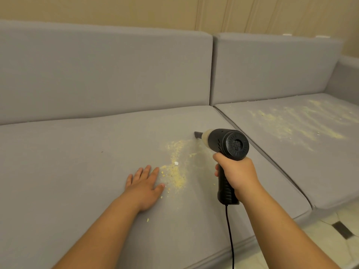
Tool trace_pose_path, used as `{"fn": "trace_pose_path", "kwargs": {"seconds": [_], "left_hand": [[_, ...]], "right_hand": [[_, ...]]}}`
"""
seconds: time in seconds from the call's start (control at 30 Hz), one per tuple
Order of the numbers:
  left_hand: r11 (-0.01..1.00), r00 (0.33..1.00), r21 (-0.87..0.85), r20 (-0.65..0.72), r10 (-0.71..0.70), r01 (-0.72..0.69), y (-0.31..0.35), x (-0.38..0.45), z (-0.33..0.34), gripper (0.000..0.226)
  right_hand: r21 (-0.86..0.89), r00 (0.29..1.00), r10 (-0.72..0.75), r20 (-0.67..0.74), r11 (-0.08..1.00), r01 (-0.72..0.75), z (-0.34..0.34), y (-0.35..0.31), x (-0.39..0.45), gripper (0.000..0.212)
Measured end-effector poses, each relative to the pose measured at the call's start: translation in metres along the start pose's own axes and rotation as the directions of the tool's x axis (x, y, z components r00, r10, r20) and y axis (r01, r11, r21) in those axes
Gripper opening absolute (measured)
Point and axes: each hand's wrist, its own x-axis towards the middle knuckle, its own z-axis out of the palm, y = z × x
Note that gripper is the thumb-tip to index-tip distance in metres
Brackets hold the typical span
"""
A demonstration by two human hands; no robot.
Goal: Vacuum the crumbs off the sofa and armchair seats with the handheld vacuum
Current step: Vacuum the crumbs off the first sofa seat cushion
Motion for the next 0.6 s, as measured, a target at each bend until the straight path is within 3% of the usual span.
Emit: {"fn": "trace_pose_path", "kwargs": {"seconds": [0.4, 0.5, 0.6], "left_hand": [[1.0, 1.0, -0.012, -0.001, 0.0, 0.0, 0.0, 0.0, 0.0, 0.069], [1.0, 1.0, -0.007, -0.002, -0.006, 0.006, -0.001, 0.0, -0.002, 0.069], [1.0, 1.0, -0.001, 0.01, 0.0, 0.0, 0.004, -0.012, -0.005, 0.069]], "right_hand": [[-0.072, 0.993, -0.013, 0.117, 0.997, 0.022, 0.026, 0.001, 0.004, 0.022], [-0.04, 0.985, -0.007, 0.172, 0.999, 0.014, 0.025, -0.003, 0.002, 0.015], [0.019, 0.992, 0.013, 0.126, 1.0, -0.016, 0.017, -0.007, -0.008, 0.009]]}}
